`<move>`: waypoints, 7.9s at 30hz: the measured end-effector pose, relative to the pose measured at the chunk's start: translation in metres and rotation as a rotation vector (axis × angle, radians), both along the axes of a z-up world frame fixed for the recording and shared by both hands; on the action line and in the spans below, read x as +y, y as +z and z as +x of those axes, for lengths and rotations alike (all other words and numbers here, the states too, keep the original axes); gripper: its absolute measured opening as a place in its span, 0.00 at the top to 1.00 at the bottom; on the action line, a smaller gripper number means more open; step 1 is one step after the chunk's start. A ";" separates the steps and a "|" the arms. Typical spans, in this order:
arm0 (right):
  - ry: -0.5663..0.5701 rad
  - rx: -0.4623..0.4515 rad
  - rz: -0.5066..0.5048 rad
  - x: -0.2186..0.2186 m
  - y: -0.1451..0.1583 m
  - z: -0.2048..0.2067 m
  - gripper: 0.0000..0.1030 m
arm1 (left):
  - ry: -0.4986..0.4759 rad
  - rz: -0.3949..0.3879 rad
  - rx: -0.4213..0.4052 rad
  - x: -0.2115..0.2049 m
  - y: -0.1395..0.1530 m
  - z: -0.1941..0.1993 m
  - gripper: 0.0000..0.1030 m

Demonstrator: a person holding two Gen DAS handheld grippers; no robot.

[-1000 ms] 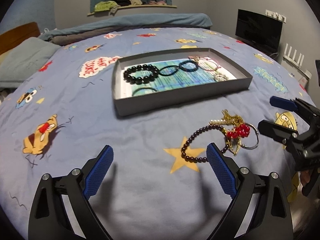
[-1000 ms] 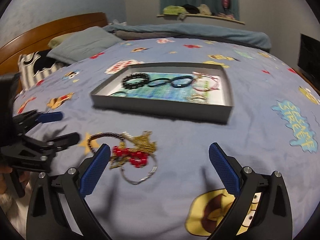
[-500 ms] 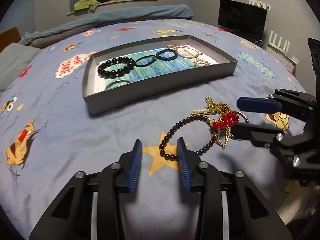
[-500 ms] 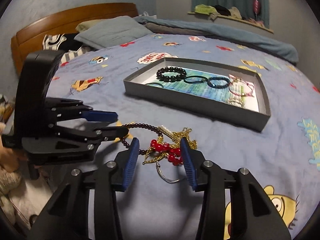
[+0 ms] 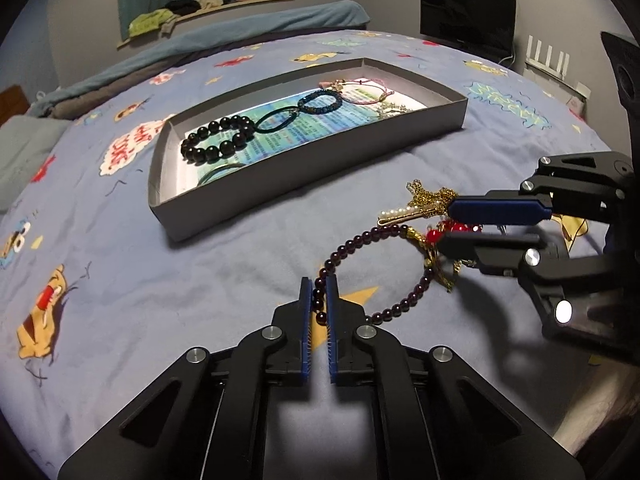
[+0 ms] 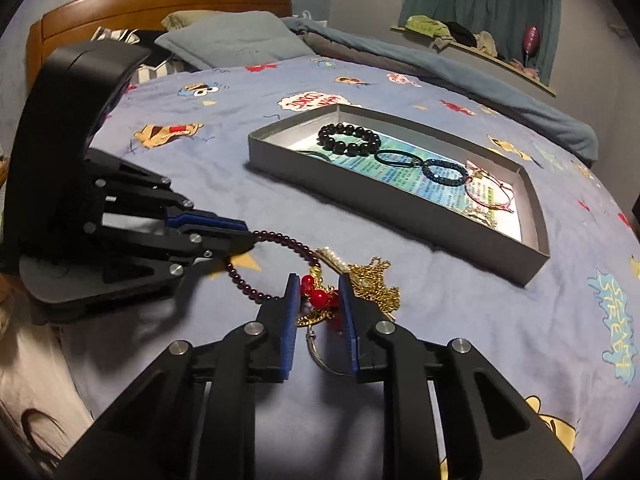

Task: Organize jewelry
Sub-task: 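Close left tool on dark red bead bracelet while right tool grasps red-bead gold chain, then carry dark red bracelet and red-bead gold chain into the tray and open both tools, then withdraw both open tools to the pearl hair clip and silver hoop, then close left tool on pearl hair clip while right tool grasps silver hoop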

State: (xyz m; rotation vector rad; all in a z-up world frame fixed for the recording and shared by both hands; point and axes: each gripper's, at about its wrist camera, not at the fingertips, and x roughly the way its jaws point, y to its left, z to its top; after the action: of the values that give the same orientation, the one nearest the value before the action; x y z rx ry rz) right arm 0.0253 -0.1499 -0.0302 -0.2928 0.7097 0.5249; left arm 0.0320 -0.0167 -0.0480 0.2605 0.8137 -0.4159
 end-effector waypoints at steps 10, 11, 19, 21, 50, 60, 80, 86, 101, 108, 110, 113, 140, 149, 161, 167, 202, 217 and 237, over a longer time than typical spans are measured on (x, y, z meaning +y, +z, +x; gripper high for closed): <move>-0.048 -0.042 0.108 -0.021 0.025 -0.004 0.91 | -0.013 -0.046 -0.096 -0.001 0.027 -0.017 0.94; -0.054 -0.047 0.121 -0.024 0.028 -0.004 0.91 | -0.013 -0.064 -0.106 0.001 0.032 -0.020 0.94; -0.108 -0.081 0.202 -0.039 0.059 0.001 0.91 | 0.017 -0.116 -0.160 0.010 0.059 -0.021 0.94; -0.117 -0.080 0.219 -0.041 0.063 0.003 0.91 | 0.019 -0.124 -0.174 0.012 0.067 -0.021 0.94; -0.241 -0.136 0.364 -0.059 0.101 0.090 0.91 | 0.025 -0.239 -0.207 -0.025 0.100 0.069 0.94; -0.248 0.001 0.351 -0.056 0.053 0.122 0.91 | 0.050 -0.297 -0.052 -0.012 0.048 0.104 0.94; -0.303 0.096 0.323 -0.053 0.015 0.157 0.91 | 0.132 -0.196 0.016 -0.003 0.015 0.126 0.94; -0.304 0.116 0.318 -0.053 0.009 0.161 0.91 | 0.130 -0.179 0.011 -0.004 0.015 0.125 0.94; -0.297 0.137 0.321 -0.053 0.005 0.163 0.82 | 0.144 -0.145 -0.016 -0.006 0.016 0.121 0.84; -0.323 0.106 0.303 -0.056 0.013 0.156 0.64 | 0.152 -0.149 -0.035 -0.003 0.025 0.115 0.74; -0.329 0.105 0.295 -0.057 0.016 0.153 0.57 | 0.161 -0.150 -0.052 -0.002 0.030 0.111 0.64; -0.327 0.088 0.293 -0.057 0.021 0.147 0.45 | 0.183 -0.154 -0.084 0.002 0.036 0.106 0.48; -0.367 -0.106 0.201 -0.067 0.068 0.072 0.05 | 0.271 -0.170 -0.172 0.030 0.066 0.055 0.10; -0.327 -0.122 0.168 -0.066 0.071 0.048 0.05 | 0.233 -0.172 -0.151 0.026 0.067 0.041 0.10; -0.296 -0.010 0.201 -0.084 0.062 0.015 0.05 | 0.188 -0.196 -0.058 0.029 0.055 0.013 0.10; -0.256 0.040 0.166 -0.070 0.028 0.004 0.06 | 0.154 -0.180 -0.023 0.020 0.039 0.010 0.10; -0.198 0.029 0.091 -0.071 -0.002 0.009 0.54 | -0.062 -0.164 -0.009 -0.032 0.001 0.026 0.21; -0.266 0.040 0.105 -0.096 -0.002 0.017 0.54 | -0.235 -0.106 -0.042 -0.065 -0.001 0.014 0.60; -0.267 -0.038 0.176 -0.096 0.019 0.012 0.54 | -0.178 -0.156 -0.113 -0.042 0.039 0.006 0.90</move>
State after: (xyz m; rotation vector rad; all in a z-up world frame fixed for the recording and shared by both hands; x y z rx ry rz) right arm 0.0373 -0.2454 -0.0112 -0.0420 0.6490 0.3238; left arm 0.0378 -0.0585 -0.0087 0.2096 0.6456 -0.6239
